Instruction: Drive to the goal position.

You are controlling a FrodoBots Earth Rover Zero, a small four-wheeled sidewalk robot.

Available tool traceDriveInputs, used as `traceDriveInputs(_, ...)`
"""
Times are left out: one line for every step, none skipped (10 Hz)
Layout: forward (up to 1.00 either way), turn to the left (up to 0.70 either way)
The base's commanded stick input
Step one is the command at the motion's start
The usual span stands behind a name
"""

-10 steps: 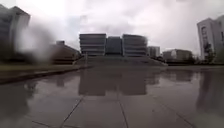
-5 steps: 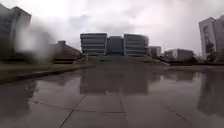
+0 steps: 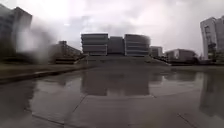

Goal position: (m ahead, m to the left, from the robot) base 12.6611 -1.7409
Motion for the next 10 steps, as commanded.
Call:
traceDriveInputs(0.7,0.0)
traceDriveInputs(0.7,0.0)
traceDriveInputs(0.7,0.0)
traceDriveInputs(0.7,0.0)
traceDriveInputs(0.7,0.0)
traceDriveInputs(0.7,0.0)
traceDriveInputs(0.7,0.0)
traceDriveInputs(0.7,0.0)
traceDriveInputs(0.7,0.0)
traceDriveInputs(0.7,0.0)
